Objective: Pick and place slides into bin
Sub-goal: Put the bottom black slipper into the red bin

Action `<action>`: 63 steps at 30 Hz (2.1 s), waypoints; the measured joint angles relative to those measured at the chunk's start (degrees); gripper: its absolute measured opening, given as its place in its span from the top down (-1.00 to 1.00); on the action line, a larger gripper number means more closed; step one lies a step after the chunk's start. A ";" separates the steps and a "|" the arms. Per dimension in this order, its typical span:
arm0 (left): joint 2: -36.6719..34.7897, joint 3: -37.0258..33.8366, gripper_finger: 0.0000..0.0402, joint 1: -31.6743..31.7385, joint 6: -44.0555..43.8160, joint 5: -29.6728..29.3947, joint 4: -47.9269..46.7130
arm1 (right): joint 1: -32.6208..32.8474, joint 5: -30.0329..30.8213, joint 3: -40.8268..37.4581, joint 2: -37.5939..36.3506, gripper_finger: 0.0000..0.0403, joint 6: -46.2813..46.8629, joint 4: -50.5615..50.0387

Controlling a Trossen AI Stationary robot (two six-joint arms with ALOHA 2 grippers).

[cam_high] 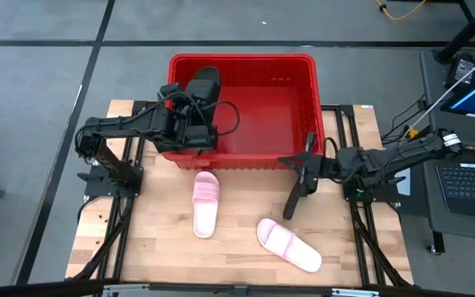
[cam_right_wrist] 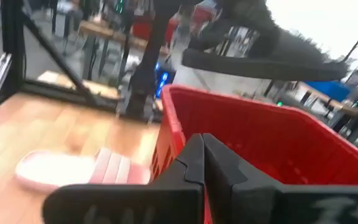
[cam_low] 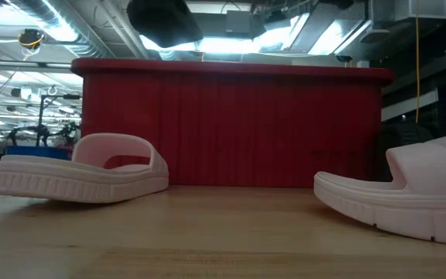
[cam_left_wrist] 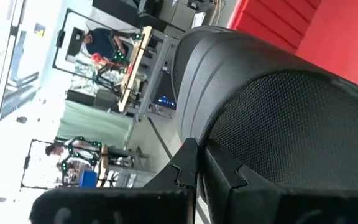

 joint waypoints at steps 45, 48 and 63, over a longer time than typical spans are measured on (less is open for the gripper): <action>13.96 -0.04 0.98 32.44 31.96 25.51 28.09 | -13.44 -0.13 19.84 0.41 0.97 -2.00 -29.55; 14.73 -0.04 0.98 32.49 31.63 26.02 26.45 | -13.44 -0.13 19.82 0.41 0.97 -1.88 -29.91; 10.42 -16.22 0.98 32.10 27.31 23.25 27.07 | -13.44 -0.11 19.78 0.38 0.97 -1.75 -29.96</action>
